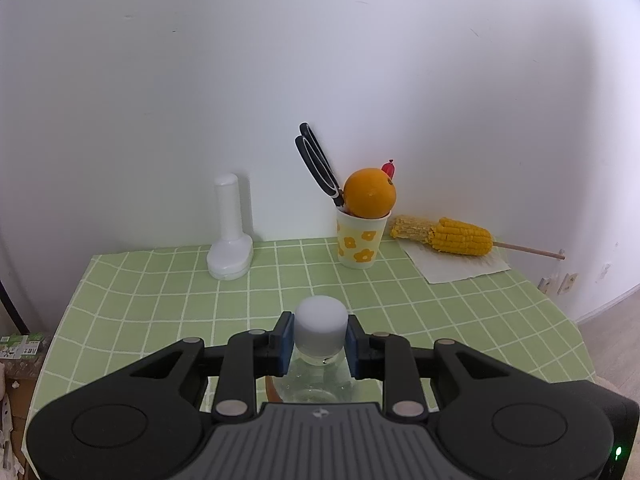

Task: Clean container
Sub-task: 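Hold the bottle up with the left gripper while the right gripper brings the towel over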

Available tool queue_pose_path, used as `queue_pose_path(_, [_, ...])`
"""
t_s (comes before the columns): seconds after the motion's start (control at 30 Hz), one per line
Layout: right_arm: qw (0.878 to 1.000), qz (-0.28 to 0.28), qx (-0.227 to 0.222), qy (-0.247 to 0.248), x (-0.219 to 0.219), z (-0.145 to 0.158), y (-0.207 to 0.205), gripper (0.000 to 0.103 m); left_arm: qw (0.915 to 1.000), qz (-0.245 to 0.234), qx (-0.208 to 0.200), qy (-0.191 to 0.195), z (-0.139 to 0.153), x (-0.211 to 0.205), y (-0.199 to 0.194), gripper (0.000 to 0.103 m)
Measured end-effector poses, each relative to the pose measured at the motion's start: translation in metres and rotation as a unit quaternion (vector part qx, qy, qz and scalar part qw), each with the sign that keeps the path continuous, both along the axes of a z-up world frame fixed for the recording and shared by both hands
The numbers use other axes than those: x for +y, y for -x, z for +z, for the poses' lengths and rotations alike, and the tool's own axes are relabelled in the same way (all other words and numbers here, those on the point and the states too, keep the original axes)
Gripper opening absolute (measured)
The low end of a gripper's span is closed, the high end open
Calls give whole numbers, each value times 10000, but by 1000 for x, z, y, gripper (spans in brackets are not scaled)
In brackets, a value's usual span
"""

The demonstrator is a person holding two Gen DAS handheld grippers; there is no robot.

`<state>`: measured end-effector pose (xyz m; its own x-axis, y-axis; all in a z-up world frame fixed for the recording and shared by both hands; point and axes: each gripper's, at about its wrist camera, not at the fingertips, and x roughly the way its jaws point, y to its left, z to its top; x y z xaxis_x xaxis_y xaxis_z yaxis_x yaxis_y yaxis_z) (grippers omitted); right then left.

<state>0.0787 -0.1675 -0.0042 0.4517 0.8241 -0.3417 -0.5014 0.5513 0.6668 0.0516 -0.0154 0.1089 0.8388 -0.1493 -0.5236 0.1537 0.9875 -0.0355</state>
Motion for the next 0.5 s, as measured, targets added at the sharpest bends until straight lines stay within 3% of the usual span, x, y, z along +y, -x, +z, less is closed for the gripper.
queue_pose_path(0.13, [9994, -183, 32, -286, -15, 2, 5, 4, 10000, 0, -5, 27, 0, -1, -2, 28])
queue_pose_path(0.3, [9970, -331, -635, -292, -26, 23, 18, 4, 10000, 5, 8, 45, 0, -1, -5, 28])
queue_pose_path(0.5, [9936, -406, -953, -454, -34, 37, 18, 4, 10000, -8, 22, 24, 0, -1, -5, 28])
